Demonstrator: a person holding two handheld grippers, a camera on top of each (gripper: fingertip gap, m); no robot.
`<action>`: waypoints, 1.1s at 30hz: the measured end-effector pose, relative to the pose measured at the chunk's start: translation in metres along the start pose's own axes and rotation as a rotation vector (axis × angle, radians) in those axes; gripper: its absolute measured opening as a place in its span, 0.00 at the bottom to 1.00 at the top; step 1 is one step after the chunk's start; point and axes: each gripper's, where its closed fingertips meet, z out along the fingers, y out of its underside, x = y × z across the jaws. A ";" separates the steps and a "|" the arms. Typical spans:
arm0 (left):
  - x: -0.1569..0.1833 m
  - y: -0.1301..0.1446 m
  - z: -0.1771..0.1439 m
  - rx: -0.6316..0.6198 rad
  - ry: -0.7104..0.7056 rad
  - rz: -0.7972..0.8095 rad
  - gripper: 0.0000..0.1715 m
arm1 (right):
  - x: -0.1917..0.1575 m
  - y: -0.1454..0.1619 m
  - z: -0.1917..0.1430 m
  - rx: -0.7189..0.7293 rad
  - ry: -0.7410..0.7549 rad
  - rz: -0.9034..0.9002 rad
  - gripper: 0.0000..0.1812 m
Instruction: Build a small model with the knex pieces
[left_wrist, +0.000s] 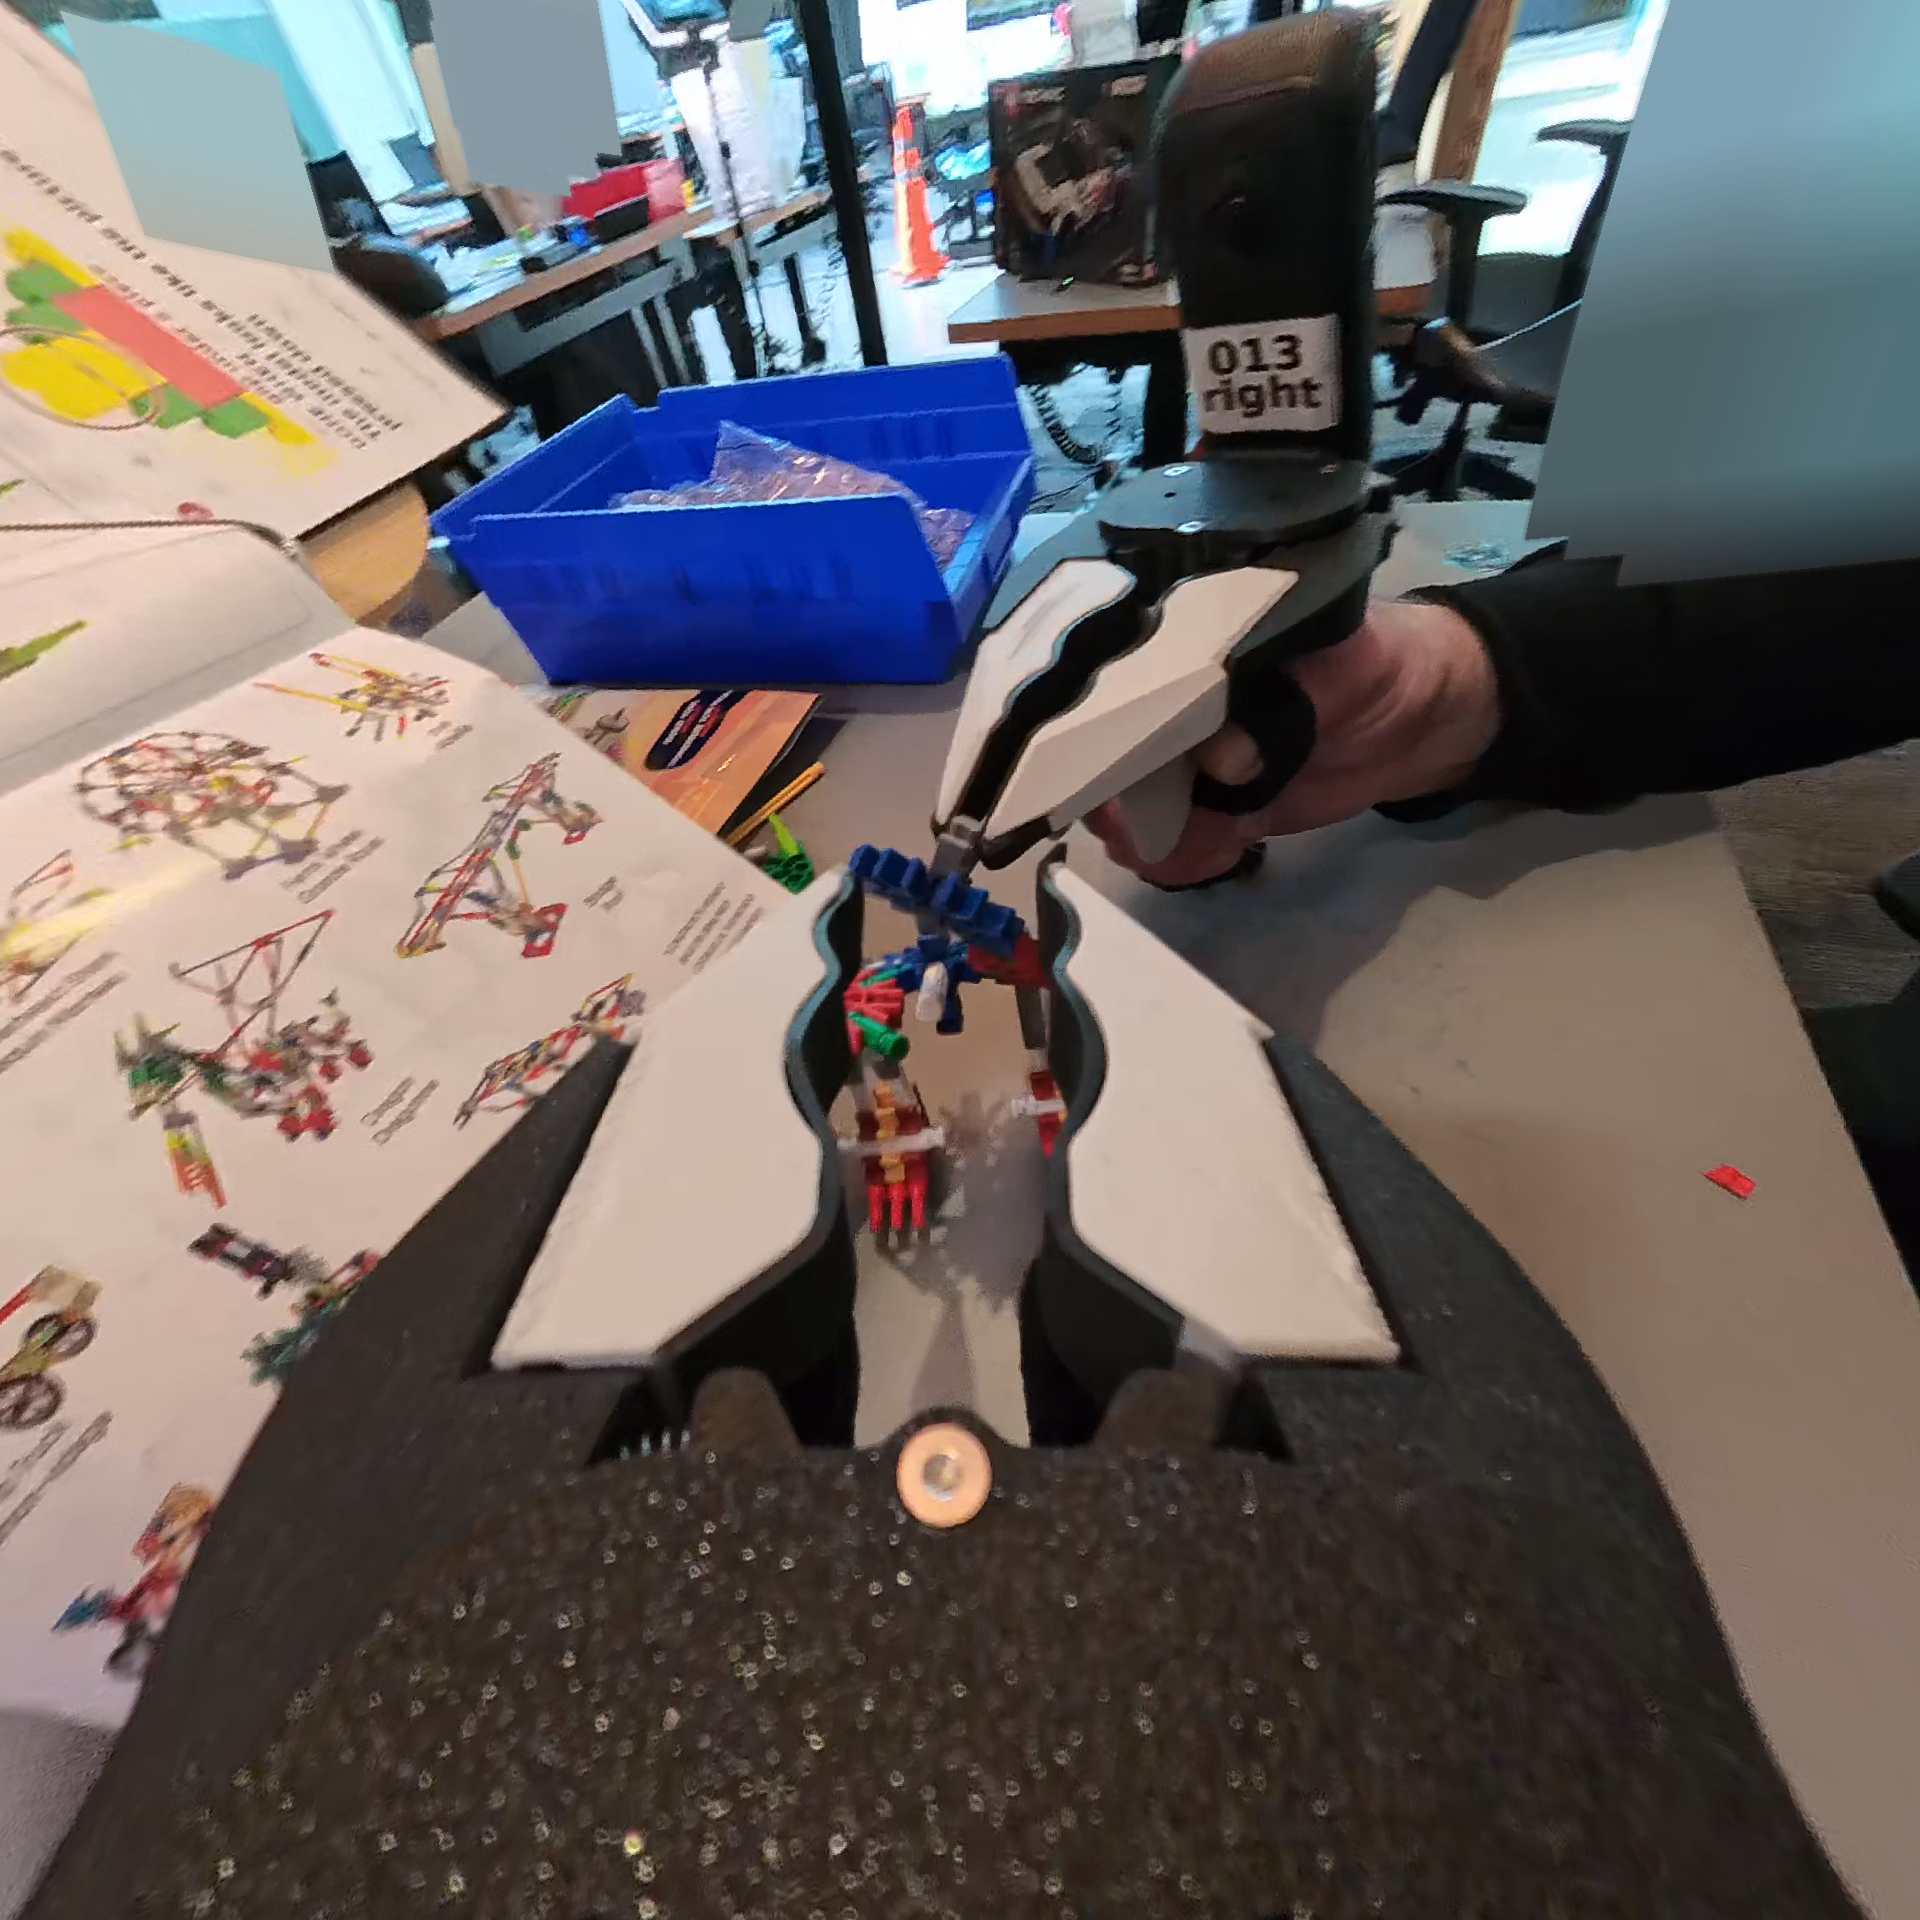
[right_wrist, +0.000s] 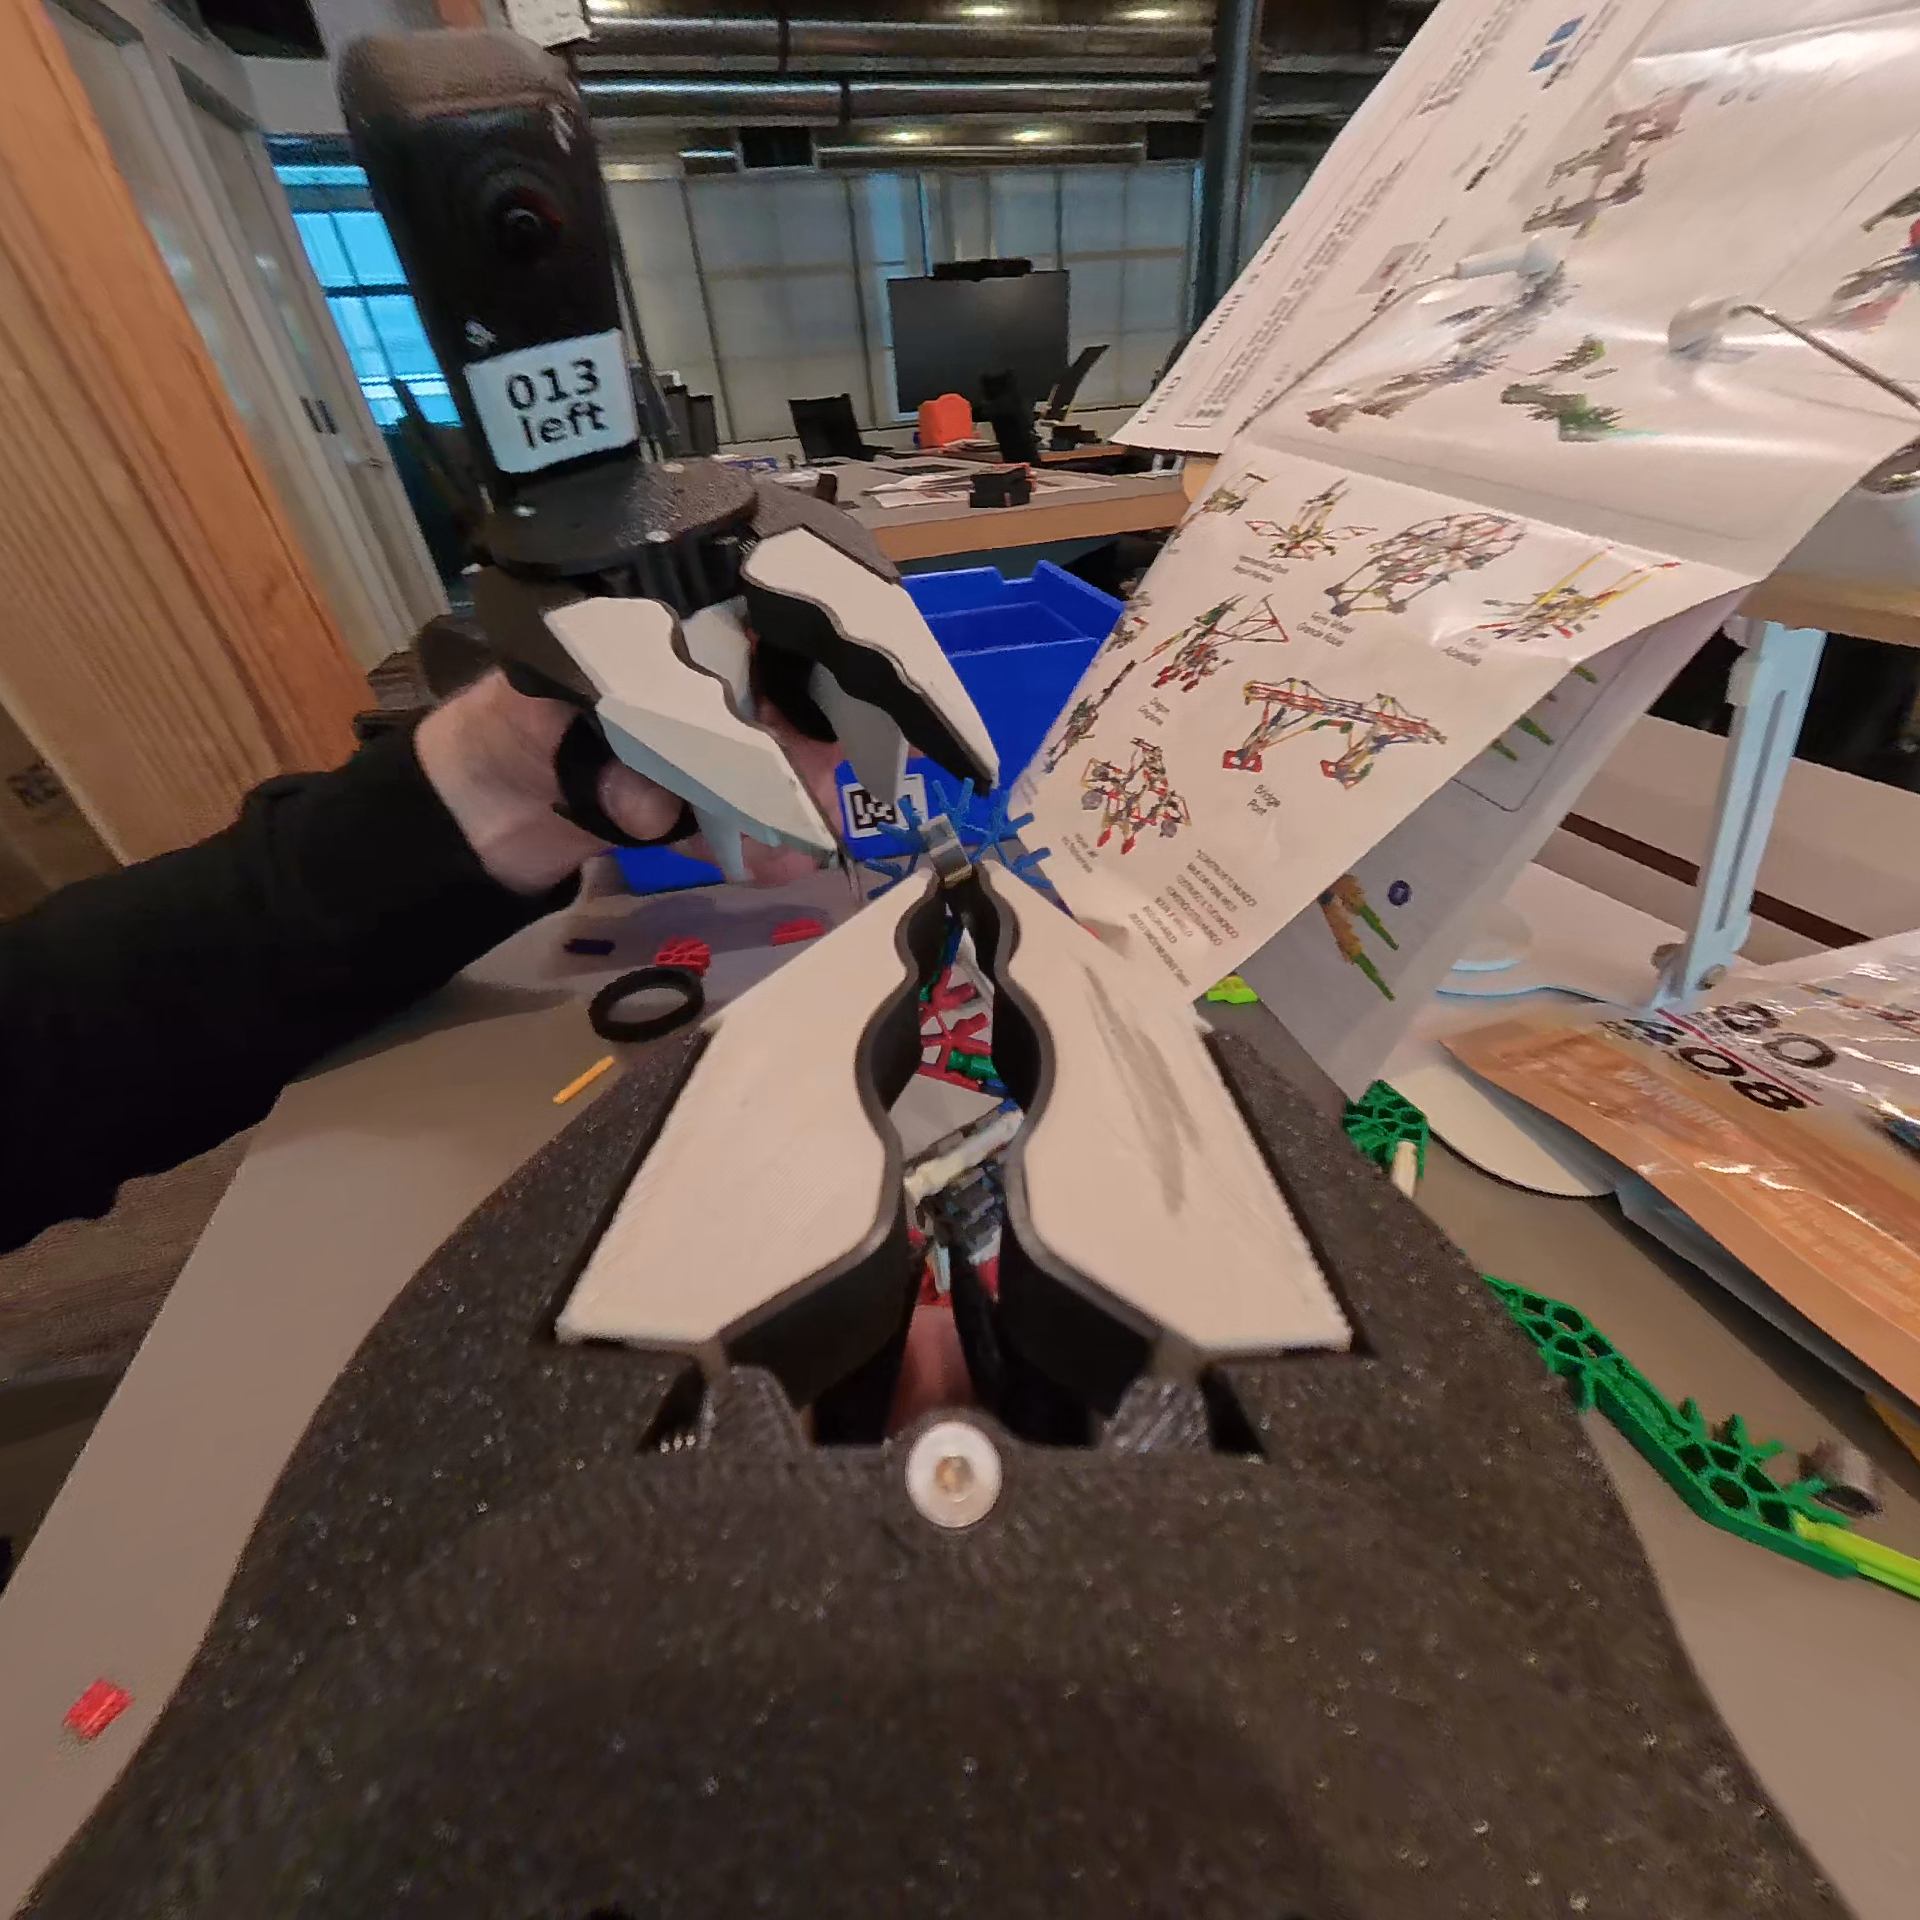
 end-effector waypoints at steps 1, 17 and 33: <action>0.004 0.000 0.001 0.011 0.024 0.002 0.17 | -0.002 -0.001 0.000 0.003 -0.016 0.003 0.02; 0.018 -0.005 0.001 0.069 0.091 0.039 0.19 | -0.022 -0.001 -0.006 0.008 -0.204 0.083 0.02; 0.025 -0.002 -0.003 0.050 0.093 0.068 0.18 | -0.029 0.001 -0.005 0.008 -0.252 0.098 0.02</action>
